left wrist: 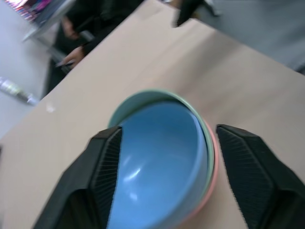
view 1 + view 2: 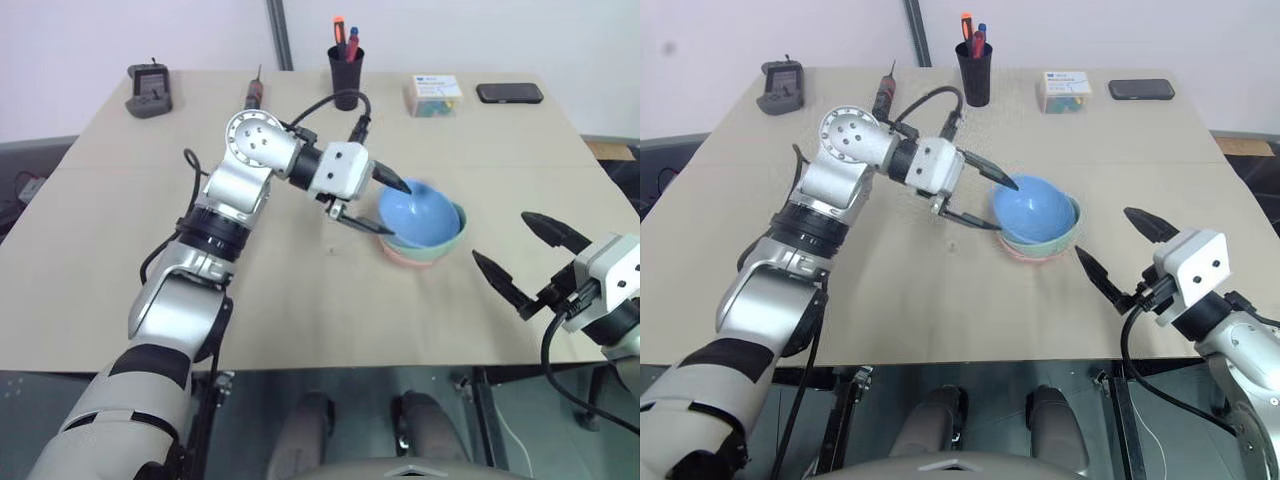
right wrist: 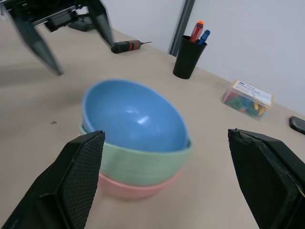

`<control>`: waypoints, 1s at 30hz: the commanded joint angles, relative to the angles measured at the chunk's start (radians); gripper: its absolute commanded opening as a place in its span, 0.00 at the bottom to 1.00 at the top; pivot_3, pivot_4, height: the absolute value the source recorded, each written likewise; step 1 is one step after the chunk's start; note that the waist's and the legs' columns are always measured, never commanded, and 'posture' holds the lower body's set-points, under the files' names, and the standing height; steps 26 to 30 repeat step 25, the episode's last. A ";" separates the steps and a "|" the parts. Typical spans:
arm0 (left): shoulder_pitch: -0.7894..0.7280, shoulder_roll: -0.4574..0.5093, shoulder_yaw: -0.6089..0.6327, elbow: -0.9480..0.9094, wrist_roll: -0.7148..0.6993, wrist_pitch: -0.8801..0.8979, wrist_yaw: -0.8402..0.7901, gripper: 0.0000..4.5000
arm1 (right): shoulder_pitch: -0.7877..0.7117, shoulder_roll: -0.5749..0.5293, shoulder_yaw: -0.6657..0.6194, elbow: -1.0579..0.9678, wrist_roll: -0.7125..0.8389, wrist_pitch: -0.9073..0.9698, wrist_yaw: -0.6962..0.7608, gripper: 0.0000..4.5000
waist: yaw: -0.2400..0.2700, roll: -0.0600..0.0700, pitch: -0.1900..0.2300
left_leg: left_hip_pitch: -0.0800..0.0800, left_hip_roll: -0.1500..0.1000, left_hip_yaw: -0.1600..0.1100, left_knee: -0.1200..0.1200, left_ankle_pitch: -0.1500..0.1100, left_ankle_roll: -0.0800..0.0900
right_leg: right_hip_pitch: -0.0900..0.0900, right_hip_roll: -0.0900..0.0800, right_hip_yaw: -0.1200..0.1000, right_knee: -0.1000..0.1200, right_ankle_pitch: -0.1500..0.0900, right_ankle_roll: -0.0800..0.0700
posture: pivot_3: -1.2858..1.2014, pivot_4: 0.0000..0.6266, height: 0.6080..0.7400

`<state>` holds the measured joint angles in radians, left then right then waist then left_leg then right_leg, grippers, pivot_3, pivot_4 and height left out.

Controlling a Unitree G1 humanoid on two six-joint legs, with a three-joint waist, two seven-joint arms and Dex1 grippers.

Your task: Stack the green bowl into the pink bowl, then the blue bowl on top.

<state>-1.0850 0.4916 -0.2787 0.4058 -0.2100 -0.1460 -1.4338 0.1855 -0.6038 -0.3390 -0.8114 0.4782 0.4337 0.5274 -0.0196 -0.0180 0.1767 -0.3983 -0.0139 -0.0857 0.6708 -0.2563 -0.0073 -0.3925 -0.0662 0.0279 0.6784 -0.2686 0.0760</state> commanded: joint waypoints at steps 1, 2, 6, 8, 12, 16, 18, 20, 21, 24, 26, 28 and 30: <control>0.057 0.034 0.073 -0.155 -0.041 0.154 0.089 0.72 | -0.018 -0.013 -0.005 -0.004 0.020 -0.005 0.013 0.97 | 0.000 0.000 0.000 | 0.000 0.000 0.000 0.000 0.000 0.000 | 0.000 0.000 0.000 0.000 0.000 0.000 | 0.52 0.24 1.00; 0.095 0.052 0.095 -0.211 -0.056 0.217 0.118 0.72 | -0.024 -0.014 -0.002 0.002 0.022 -0.003 0.015 0.97 | 0.000 0.000 0.000 | 0.000 0.000 0.000 0.000 0.000 0.000 | 0.000 0.000 0.000 0.000 0.000 0.000 | 0.52 0.24 1.00; 0.271 0.116 0.185 -0.417 -0.142 0.477 0.227 0.78 | -0.047 -0.045 -0.003 0.041 0.064 0.029 0.053 0.97 | -0.010 0.000 0.000 | 0.000 0.001 0.000 0.000 0.000 0.000 | 0.000 0.000 0.001 0.000 0.000 0.000 | 0.52 0.24 1.00; 0.399 0.141 0.238 -0.533 -0.169 0.576 0.307 0.93 | -0.072 -0.081 -0.017 0.093 0.090 0.060 0.086 1.00 | -0.010 0.000 0.000 | 0.000 0.001 -0.001 0.000 0.000 0.000 | 0.000 0.000 0.000 0.000 0.000 0.000 | 0.52 0.24 1.00; 0.572 0.120 0.330 -0.645 -0.195 0.644 0.452 0.97 | -0.067 -0.131 -0.036 0.149 0.094 0.051 0.151 1.00 | -0.009 0.000 0.000 | 0.002 0.001 -0.001 -0.001 0.000 0.000 | 0.000 -0.001 0.002 0.000 0.000 0.000 | 0.52 0.24 1.00; 0.818 0.097 0.489 -0.702 -0.244 0.503 0.462 0.97 | 0.014 -0.199 -0.132 0.204 0.060 0.021 0.238 1.00 | 0.002 0.001 -0.001 | 0.003 0.001 -0.001 -0.001 0.000 0.000 | 0.001 -0.002 0.003 0.000 0.000 0.000 | 0.52 0.24 1.00; 0.895 0.143 0.538 -0.730 -0.277 0.554 0.449 0.97 | 0.069 -0.228 -0.213 0.230 0.075 0.014 0.307 1.00 | 0.006 0.001 -0.001 | 0.001 0.001 0.000 -0.002 0.000 0.000 | -0.001 -0.002 0.002 -0.001 0.000 0.000 | 0.52 0.24 1.00; 0.956 0.178 0.585 -0.753 -0.314 0.579 0.441 0.97 | 0.100 -0.249 -0.273 0.249 0.092 0.016 0.353 1.00 | 0.008 0.001 -0.001 | 0.001 0.001 0.002 -0.002 0.000 0.000 | 0.000 -0.002 0.002 -0.001 0.000 0.000 | 0.52 0.24 1.00; 0.991 0.199 0.608 -0.765 -0.317 0.582 0.437 0.97 | 0.111 -0.264 -0.301 0.263 0.099 0.019 0.380 1.00 | 0.009 0.001 -0.001 | 0.001 0.001 0.002 -0.002 0.000 0.000 | 0.000 -0.002 0.001 -0.001 0.000 0.000 | 0.52 0.24 1.00; 1.096 0.253 0.671 -0.812 -0.350 0.605 0.417 0.97 | 0.107 -0.307 -0.353 0.303 0.125 0.032 0.440 1.00 | 0.007 0.001 -0.001 | 0.004 0.001 0.003 -0.002 0.000 0.000 | 0.002 -0.003 0.002 -0.001 0.000 0.000 | 0.52 0.24 1.00; 1.129 0.271 0.689 -0.826 -0.358 0.611 0.405 0.97 | 0.099 -0.319 -0.359 0.313 0.134 0.038 0.456 1.00 | 0.007 0.001 -0.001 | 0.005 0.002 0.003 -0.002 0.000 0.000 | 0.004 -0.002 0.001 -0.003 0.000 -0.001 | 0.52 0.24 1.00; 1.129 0.271 0.689 -0.826 -0.358 0.611 0.405 0.97 | 0.099 -0.319 -0.359 0.313 0.134 0.038 0.456 1.00 | 0.007 0.001 -0.001 | 0.005 0.002 0.003 -0.002 0.000 0.000 | 0.004 -0.002 0.001 -0.003 0.000 -0.001 | 0.52 0.24 1.00; 1.129 0.271 0.689 -0.826 -0.358 0.611 0.405 0.97 | 0.099 -0.319 -0.359 0.313 0.134 0.038 0.456 1.00 | 0.007 0.001 -0.001 | 0.005 0.002 0.003 -0.002 0.000 0.000 | 0.004 -0.002 0.001 -0.003 0.000 -0.001 | 0.52 0.24 1.00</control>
